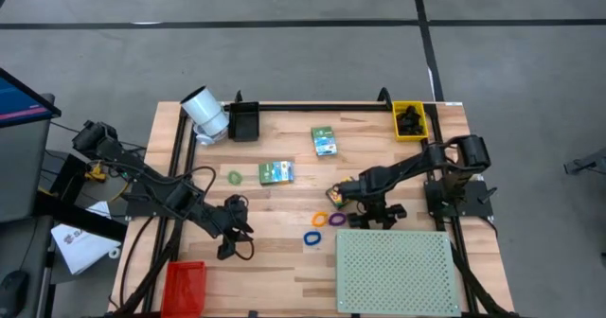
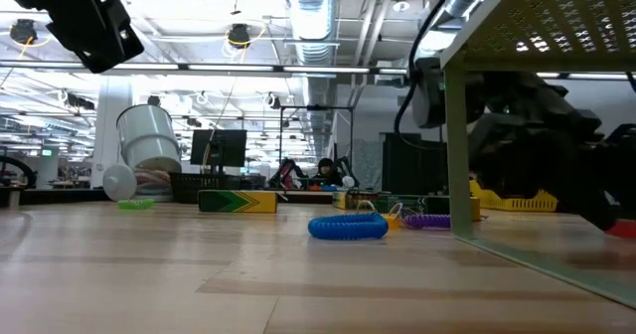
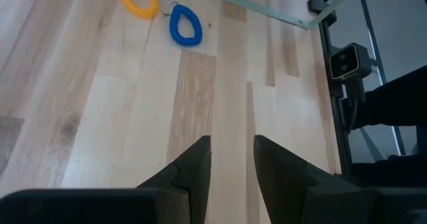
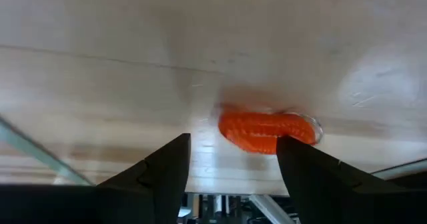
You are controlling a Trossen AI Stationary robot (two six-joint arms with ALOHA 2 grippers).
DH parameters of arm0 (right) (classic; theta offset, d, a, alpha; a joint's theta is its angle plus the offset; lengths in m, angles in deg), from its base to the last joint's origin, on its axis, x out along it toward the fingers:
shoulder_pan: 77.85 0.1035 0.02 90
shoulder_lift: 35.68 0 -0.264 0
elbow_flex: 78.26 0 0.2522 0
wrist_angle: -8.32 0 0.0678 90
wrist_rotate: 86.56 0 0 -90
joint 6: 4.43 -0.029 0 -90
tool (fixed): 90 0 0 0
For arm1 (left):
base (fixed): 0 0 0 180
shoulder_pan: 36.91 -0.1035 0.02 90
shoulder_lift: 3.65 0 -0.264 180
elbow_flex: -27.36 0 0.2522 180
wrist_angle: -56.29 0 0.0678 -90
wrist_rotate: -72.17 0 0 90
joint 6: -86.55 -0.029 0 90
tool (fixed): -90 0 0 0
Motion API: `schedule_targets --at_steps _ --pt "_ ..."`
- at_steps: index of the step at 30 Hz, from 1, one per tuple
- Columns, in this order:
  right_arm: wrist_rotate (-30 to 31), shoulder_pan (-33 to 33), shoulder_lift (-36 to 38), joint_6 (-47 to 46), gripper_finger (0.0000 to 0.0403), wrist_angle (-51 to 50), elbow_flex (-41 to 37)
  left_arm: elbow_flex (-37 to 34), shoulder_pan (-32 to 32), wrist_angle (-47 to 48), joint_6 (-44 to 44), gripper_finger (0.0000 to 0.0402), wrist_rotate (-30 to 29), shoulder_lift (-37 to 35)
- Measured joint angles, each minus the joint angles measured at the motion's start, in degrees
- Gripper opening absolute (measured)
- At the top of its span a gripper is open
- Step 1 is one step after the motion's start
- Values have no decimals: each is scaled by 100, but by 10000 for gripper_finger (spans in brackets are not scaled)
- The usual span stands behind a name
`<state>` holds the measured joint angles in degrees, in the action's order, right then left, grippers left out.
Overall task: Pick & Place Office Desk Supplies
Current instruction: Put the orange spring keychain into the black bin
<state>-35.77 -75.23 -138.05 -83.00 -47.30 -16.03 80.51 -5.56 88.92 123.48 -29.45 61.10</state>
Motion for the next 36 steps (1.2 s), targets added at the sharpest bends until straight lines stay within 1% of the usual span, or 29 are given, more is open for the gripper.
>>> schedule_targets --at_steps 6,13,17,19,22,31,33,36 --pt "176 -33 -92 226 219 -93 1 0 9 -20 0 108 0 0" --pt "213 -53 -183 333 219 -89 7 0 9 -66 0 108 -2 0" --pt "244 -44 -183 359 207 -79 7 0 9 -127 -2 108 -4 0" --pt "266 -40 -183 371 192 -65 9 0 9 -139 -7 108 -6 0" --pt "282 -42 -183 422 158 -70 9 0 9 -140 -9 108 -7 0" --pt "307 -42 -183 690 23 -143 7 0 9 -140 -19 108 -9 0" --pt "311 -35 -178 730 13 -169 7 0 9 -140 -12 108 -9 0" --pt "407 4 -135 724 16 -282 29 0 9 -140 -2 108 -9 0"
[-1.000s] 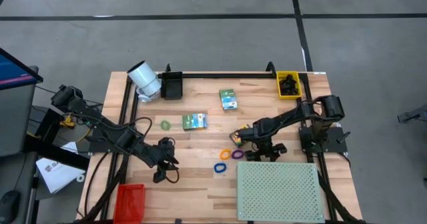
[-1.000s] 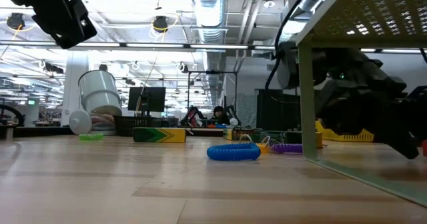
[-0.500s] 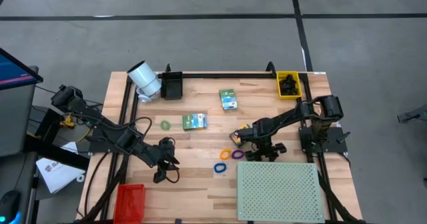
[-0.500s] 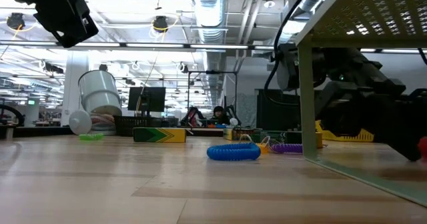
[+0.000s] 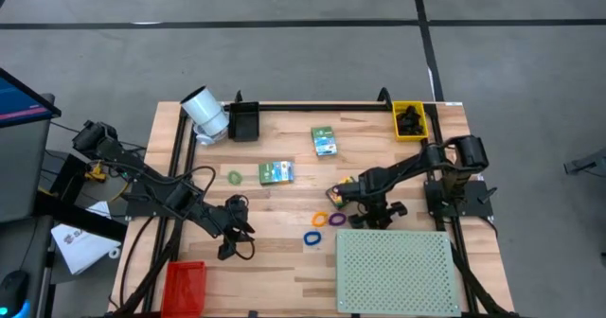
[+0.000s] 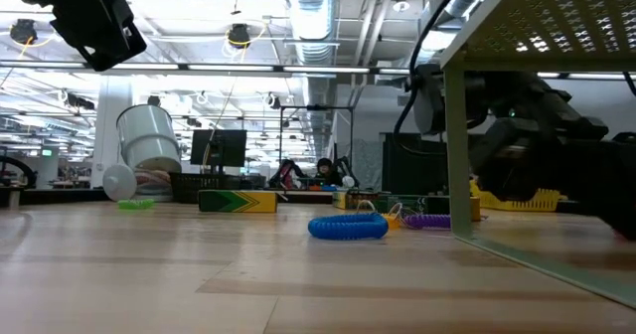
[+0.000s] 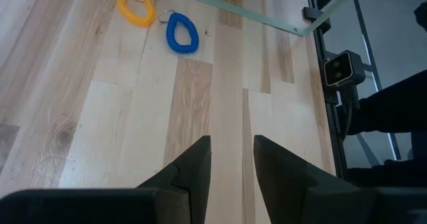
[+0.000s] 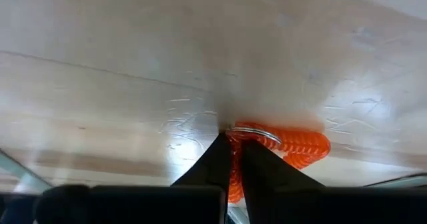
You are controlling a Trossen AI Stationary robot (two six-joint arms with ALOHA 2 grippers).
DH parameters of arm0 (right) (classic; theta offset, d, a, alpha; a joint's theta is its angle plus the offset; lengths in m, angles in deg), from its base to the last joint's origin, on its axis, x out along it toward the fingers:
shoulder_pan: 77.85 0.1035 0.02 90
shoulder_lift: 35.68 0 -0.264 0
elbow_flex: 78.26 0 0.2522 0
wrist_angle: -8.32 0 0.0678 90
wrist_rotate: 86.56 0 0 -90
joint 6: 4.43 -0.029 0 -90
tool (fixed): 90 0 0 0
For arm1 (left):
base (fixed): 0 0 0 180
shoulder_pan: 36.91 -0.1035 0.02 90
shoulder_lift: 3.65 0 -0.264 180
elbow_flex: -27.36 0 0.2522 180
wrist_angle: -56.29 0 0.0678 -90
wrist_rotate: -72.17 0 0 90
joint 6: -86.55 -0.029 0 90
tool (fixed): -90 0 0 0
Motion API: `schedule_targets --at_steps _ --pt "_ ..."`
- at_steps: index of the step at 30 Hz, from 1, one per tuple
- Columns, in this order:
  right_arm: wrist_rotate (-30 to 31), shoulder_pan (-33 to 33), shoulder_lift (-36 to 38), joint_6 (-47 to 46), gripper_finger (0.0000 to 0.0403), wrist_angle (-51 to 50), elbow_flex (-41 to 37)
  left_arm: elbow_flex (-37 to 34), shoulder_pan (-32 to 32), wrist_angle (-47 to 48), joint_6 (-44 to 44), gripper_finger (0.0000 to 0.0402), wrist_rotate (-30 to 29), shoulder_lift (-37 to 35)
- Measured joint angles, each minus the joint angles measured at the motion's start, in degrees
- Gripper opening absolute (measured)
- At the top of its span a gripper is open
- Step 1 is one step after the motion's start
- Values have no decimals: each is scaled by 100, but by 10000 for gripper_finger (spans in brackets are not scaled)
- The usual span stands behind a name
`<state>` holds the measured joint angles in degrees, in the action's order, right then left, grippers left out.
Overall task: Pick & Place Office Desk Supplies
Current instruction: Put the orange spring keychain into the black bin
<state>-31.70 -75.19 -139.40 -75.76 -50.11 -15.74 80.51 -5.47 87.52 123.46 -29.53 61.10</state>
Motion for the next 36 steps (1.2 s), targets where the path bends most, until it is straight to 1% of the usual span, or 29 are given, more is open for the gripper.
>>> schedule_targets --at_steps 1,5,11,15,20,23,27,32,36 --pt "96 23 27 2 13 -123 45 0 0 0 0 108 0 0" --pt "818 160 253 20 6 -919 239 0 0 -12 70 108 0 0" --pt "1730 155 982 -388 5 -1629 554 0 -1 -59 156 108 70 0" --pt "2389 83 1535 -748 5 -1867 637 0 0 -60 245 108 76 0" --pt "3146 -113 2212 -1094 5 -1717 642 0 -5 -64 398 108 82 0" --pt "3679 -291 2618 -1096 5 -1186 642 0 -69 -65 456 108 167 -11" --pt "4210 -582 3054 -821 5 10 642 0 -280 -101 465 108 395 -259" --pt "4289 -766 3333 135 5 1975 642 0 -861 -416 463 108 495 -894" --pt "4239 -633 3408 745 5 3467 649 0 -1581 -1406 592 108 925 -1382"
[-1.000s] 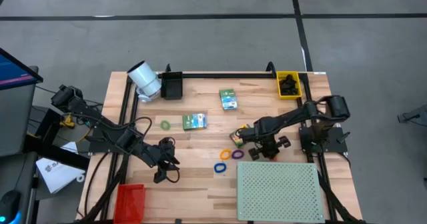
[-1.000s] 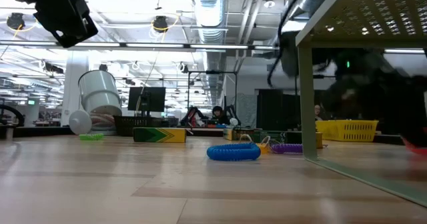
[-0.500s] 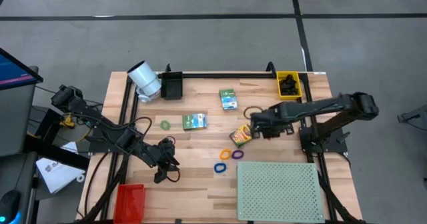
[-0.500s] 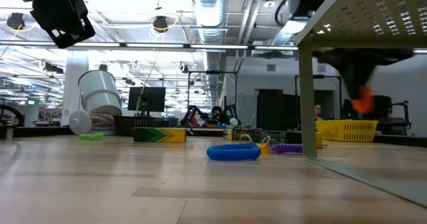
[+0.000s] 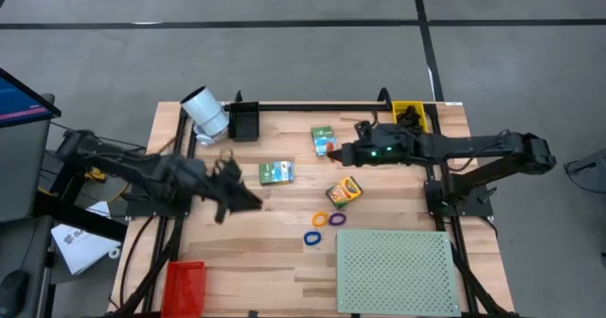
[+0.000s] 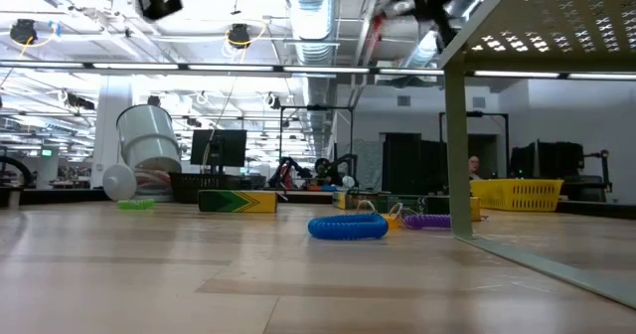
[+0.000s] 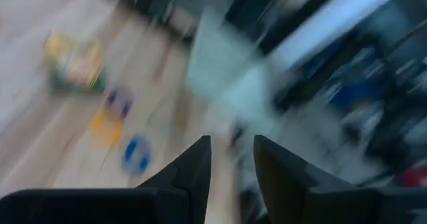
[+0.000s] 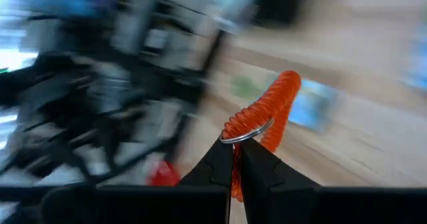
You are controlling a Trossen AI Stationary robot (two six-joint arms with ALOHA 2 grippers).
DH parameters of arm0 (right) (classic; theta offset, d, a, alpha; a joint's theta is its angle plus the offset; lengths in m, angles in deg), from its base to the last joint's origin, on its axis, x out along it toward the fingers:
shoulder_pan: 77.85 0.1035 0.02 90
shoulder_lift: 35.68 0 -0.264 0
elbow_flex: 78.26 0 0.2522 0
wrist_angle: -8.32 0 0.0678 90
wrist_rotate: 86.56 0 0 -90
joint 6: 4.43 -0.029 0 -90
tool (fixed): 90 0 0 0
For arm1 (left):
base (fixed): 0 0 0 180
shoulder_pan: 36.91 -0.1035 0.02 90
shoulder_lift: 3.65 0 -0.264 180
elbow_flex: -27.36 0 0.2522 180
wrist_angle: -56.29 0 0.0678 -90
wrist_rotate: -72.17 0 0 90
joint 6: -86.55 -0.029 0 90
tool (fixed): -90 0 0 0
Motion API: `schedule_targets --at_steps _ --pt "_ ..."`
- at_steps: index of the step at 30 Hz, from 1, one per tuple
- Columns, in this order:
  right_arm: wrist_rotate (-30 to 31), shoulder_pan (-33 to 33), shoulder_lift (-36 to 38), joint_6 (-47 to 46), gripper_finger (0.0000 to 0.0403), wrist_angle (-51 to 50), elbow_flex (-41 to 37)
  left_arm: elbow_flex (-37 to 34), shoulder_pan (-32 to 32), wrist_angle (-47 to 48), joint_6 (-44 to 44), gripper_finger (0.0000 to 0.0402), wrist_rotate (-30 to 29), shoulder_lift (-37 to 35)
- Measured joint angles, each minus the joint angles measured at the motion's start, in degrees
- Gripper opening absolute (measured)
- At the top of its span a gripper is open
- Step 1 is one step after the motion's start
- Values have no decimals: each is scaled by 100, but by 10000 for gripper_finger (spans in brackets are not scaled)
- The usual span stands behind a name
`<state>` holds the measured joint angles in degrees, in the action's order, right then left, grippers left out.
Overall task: Pick & Place Office Desk Supplies
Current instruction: Put the orange spring keychain into the black bin
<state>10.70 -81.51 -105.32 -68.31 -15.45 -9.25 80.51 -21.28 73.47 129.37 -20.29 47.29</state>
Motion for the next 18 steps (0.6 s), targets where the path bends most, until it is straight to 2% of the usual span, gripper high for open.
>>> schedule_targets --at_steps 4,8,13,18 --pt "-254 203 0 556 4 1656 0 0 -785 -1568 307 108 459 -156" --pt "-315 426 -39 1073 4 2824 0 13 -1365 -2745 766 108 698 85" --pt "-408 555 -89 1414 4 3467 9 7 -1713 -3329 1484 108 701 905" --pt "-509 597 -92 1674 4 3504 0 2 -1669 -4942 2107 108 623 1928"
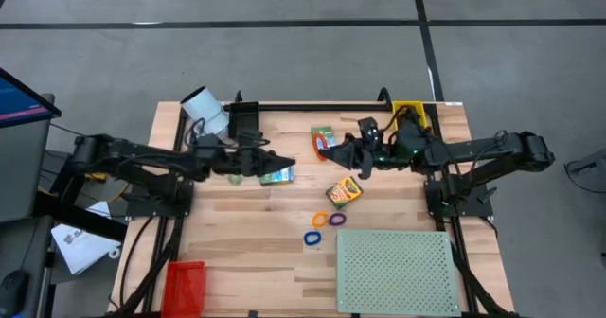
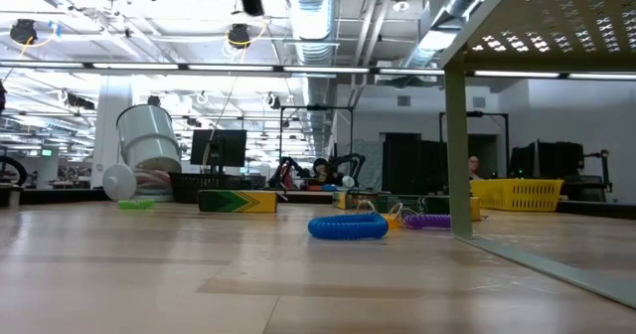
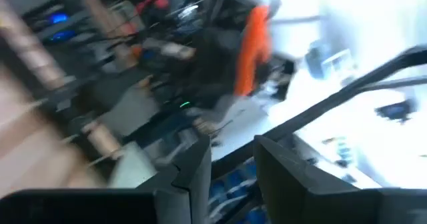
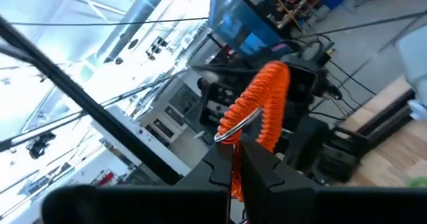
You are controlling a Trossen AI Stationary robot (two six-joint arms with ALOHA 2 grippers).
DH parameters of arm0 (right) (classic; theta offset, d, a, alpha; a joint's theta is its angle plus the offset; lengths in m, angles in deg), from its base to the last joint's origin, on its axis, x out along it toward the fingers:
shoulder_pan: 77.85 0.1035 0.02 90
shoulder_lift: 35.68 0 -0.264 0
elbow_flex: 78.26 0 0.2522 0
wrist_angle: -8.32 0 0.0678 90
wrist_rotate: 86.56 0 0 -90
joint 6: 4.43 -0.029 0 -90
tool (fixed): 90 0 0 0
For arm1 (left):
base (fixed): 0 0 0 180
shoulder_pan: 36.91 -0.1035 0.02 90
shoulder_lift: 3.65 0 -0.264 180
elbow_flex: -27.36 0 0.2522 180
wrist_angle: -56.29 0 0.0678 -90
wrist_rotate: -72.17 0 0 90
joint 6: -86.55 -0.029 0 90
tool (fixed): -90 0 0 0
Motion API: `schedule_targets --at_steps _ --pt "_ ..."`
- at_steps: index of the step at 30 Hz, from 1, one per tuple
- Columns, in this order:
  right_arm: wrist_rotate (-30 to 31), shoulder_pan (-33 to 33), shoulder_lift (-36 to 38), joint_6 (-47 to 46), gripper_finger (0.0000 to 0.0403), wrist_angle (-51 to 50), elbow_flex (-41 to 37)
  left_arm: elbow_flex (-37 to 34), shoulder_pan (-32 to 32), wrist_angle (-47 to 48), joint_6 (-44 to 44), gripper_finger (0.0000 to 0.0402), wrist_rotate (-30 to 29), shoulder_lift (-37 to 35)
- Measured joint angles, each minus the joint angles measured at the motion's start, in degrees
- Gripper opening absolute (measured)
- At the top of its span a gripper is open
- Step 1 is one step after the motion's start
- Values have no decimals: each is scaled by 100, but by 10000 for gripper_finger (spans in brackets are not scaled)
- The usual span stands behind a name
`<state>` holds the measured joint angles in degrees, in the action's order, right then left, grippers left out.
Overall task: Pick & Place Office Desk Supplies
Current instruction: Put the orange spring keychain into the black bin
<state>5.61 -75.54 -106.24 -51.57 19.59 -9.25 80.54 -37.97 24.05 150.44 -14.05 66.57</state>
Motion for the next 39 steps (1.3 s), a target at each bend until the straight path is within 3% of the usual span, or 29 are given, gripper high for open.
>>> schedule_targets --at_steps 4,11,17,34,39 --pt "-101 59 13 96 4 355 0 213 0 -993 240 108 -241 550" --pt "-163 207 9 123 4 175 0 1300 -43 -619 -381 108 -242 1204" --pt "-165 256 9 121 4 177 0 1794 -63 107 -843 108 -282 1326" --pt "-215 164 9 110 4 184 0 1919 41 167 -972 106 -8 1322" --pt "-215 160 9 112 5 186 0 1919 41 166 -1009 69 -7 1322"
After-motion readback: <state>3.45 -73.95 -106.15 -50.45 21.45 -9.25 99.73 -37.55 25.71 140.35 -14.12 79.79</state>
